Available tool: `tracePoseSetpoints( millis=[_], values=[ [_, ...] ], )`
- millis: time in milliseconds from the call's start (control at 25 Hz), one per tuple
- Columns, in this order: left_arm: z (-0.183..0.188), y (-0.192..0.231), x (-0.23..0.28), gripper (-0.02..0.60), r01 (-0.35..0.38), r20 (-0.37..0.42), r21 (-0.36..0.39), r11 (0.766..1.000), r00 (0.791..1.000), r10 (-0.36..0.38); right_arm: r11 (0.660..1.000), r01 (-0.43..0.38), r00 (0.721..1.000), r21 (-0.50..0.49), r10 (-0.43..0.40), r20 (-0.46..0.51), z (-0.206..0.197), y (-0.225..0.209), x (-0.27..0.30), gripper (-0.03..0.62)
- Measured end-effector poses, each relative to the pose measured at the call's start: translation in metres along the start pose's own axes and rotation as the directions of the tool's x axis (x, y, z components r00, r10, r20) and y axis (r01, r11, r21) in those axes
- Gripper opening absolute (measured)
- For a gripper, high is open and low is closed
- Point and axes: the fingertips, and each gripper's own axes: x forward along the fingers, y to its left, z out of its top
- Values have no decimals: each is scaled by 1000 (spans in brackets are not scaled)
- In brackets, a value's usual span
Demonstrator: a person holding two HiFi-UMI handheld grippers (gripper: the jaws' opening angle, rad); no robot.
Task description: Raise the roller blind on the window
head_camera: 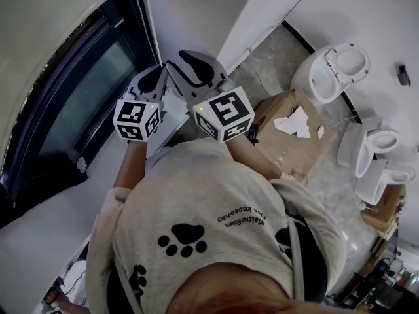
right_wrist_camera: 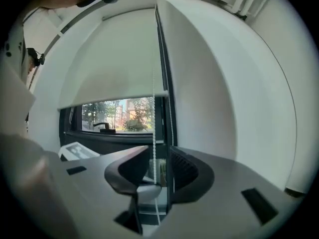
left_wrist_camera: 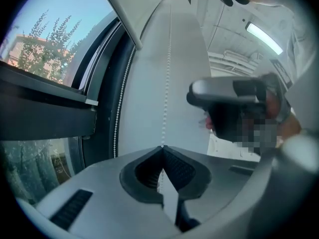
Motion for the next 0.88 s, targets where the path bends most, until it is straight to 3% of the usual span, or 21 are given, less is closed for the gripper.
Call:
tracePoseSetpoints(
  millis=[360,440,560,880],
  values=[
    [2,-5,2,8,9,9,2,1000,1000,-9,996,-23,994,-81,32,107,80,11,29,89],
    [3,-5,2,8,11,12,1,1000,1000,-11,996,-17,993,-92,27,112,88,10,34,46],
    [3,-6,3,8,13,23,1,1000,1000,-13,993,5,993,-116,9,118,91,7,35,12],
    [-20,-2,6,8,3,23,19,1000,1000,-4,992,35,993,-118,-21,116,67,7,35,9]
  ],
)
